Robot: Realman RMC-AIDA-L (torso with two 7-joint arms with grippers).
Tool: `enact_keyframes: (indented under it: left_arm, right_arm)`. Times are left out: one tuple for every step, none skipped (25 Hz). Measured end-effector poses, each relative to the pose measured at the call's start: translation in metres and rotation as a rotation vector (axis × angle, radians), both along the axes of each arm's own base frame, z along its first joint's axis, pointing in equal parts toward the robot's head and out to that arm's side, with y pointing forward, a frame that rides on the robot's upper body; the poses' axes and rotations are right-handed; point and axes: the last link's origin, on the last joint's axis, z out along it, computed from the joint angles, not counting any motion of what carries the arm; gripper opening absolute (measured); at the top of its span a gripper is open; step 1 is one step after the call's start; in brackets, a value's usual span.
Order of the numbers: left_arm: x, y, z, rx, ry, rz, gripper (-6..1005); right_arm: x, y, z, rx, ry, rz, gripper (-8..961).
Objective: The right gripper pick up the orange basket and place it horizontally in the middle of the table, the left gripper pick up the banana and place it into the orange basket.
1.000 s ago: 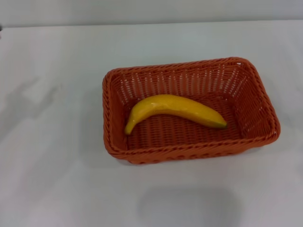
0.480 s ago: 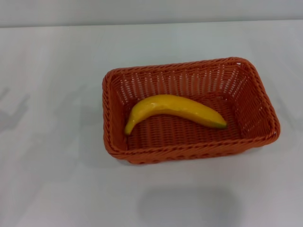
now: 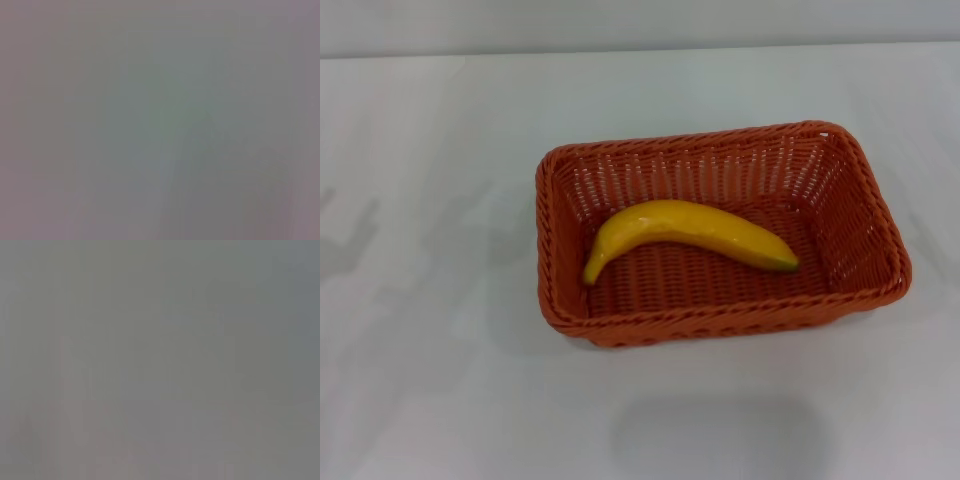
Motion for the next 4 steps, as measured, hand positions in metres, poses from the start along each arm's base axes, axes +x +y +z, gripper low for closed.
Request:
enact_keyframes:
  left_arm:
    - [-0.0001,0.0002,0.0005,0.008,-0.002,0.000,632]
    - [0.0003,0.0006,0.0017,0.018,-0.003,-0.002,633]
    - [0.0006,0.0009,0.0030,0.028,-0.005,-0.004,633]
    - [0.0013,0.0016,0.0041,0.036,-0.009,-0.006,633]
  right_arm:
    - [-0.0006,-0.0003,0.0004,0.004,0.004,0.004,853]
    - [-0.0013,-0.0003,0.0006,0.008,0.009,0.008,853]
    - [-0.0024,0.0005,0.0009,0.010,0.015,0.014,853]
    - [-0.0029,0.0011,0.0008,0.011,0.019,0.016,853]
